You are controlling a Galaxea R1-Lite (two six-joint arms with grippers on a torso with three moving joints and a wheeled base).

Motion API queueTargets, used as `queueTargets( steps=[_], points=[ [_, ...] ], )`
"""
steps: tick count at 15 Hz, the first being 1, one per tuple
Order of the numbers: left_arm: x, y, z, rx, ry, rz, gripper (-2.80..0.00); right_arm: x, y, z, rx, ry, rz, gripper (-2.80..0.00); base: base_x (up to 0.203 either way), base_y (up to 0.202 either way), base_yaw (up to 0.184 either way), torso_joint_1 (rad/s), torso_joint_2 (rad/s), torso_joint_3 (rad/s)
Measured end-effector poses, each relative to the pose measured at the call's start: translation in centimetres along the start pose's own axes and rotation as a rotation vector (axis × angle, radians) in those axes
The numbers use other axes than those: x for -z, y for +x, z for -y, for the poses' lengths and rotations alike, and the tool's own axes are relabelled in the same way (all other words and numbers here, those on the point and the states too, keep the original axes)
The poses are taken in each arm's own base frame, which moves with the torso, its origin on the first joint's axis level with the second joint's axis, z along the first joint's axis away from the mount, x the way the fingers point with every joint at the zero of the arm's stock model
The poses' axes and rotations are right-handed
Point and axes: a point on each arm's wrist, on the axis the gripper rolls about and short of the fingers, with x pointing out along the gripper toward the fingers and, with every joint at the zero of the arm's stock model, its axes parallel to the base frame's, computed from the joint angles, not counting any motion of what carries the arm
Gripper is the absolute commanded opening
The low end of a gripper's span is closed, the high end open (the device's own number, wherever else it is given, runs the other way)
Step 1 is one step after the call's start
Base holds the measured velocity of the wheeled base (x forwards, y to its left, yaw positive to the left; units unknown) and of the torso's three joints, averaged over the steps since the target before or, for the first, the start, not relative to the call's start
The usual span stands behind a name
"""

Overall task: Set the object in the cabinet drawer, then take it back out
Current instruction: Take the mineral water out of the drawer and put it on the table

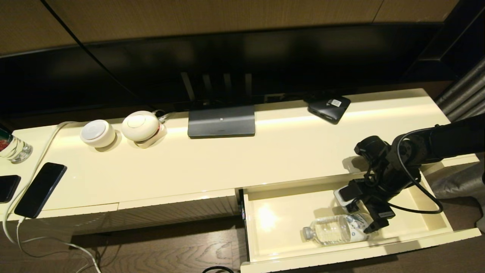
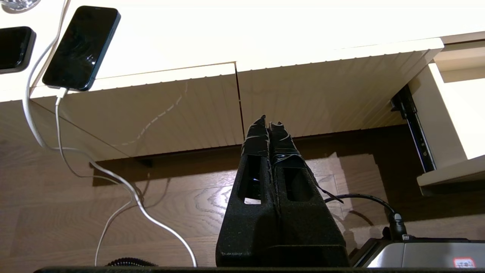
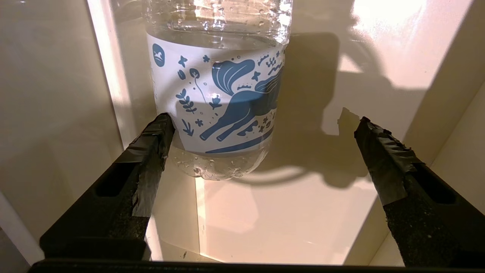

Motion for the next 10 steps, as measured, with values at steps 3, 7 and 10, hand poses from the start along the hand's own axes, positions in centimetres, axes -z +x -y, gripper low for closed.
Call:
queueTargets(
  steps=[3,7,10],
  points=[
    [0.00,0.00,0.00,0.000,0.000,0.000,-2.80,-0.19,0.01,0.18,0.005,-0.004,0.002,0.00,0.000,0.000,0.000,0.000,0.00,0.000],
    [0.00,0.00,0.00,0.000,0.000,0.000,-2.80,-0.46,-0.05,0.23,0.008,-0.008,0.004,0.00,0.000,0.000,0.000,0.000,0.00,0.000],
    [0.00,0.00,0.00,0.000,0.000,0.000,-2.80,-0.89,-0.12,0.28,0.012,-0.014,0.008,0.00,0.000,0.000,0.000,0.000,0.00,0.000]
  ],
)
